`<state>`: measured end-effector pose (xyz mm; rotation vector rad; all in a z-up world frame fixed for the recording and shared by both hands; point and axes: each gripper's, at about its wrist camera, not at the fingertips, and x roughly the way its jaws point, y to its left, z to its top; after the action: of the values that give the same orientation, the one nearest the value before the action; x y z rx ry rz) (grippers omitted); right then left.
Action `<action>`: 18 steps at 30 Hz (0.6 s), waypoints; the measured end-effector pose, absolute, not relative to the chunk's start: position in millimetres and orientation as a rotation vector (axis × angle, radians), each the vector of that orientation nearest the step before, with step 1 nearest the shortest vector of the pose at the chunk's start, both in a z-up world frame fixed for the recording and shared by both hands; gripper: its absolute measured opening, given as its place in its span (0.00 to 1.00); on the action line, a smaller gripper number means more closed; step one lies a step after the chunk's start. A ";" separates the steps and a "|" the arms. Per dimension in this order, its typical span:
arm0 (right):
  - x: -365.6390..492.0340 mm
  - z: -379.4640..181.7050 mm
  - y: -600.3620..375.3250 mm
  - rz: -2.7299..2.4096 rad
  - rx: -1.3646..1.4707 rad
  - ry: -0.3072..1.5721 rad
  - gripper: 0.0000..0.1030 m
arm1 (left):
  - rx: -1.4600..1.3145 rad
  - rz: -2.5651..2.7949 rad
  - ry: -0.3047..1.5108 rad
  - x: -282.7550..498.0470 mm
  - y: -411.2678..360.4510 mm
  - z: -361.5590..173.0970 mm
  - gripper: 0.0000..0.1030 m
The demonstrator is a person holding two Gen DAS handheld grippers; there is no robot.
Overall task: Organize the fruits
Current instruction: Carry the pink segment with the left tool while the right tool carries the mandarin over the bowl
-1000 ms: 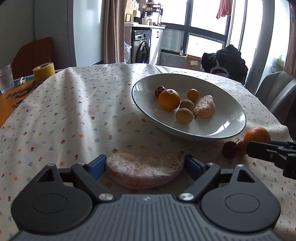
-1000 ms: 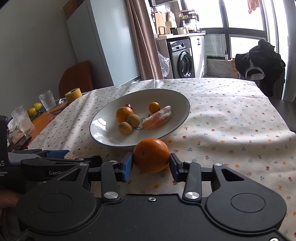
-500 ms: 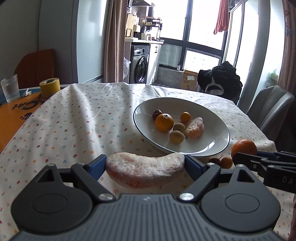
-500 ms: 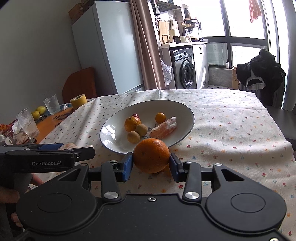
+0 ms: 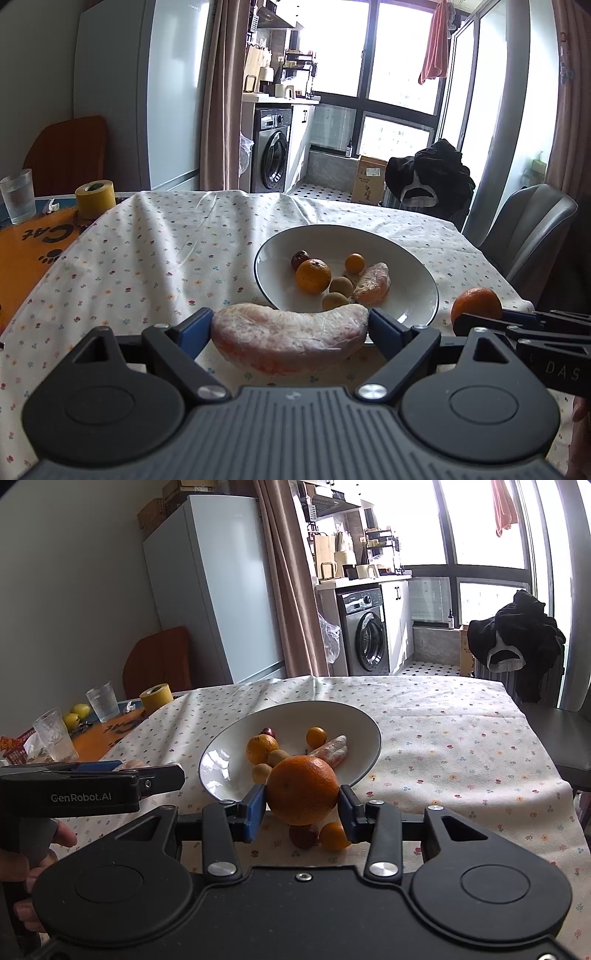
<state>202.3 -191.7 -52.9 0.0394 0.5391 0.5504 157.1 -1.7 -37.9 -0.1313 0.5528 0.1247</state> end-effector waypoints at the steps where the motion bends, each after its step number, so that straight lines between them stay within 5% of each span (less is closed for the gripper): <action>1: 203.2 -52.4 -191.7 0.549 0.038 0.537 0.39 | -0.131 0.124 0.552 157.3 -1.6 -38.0 0.86; 18: 223.7 -55.8 -190.5 0.534 0.040 0.548 0.39 | -0.113 0.105 0.557 181.3 -4.2 -38.7 0.86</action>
<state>223.7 -190.5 -55.8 0.0403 0.5476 0.5341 181.3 -4.2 -38.7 -0.1134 0.5567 0.1054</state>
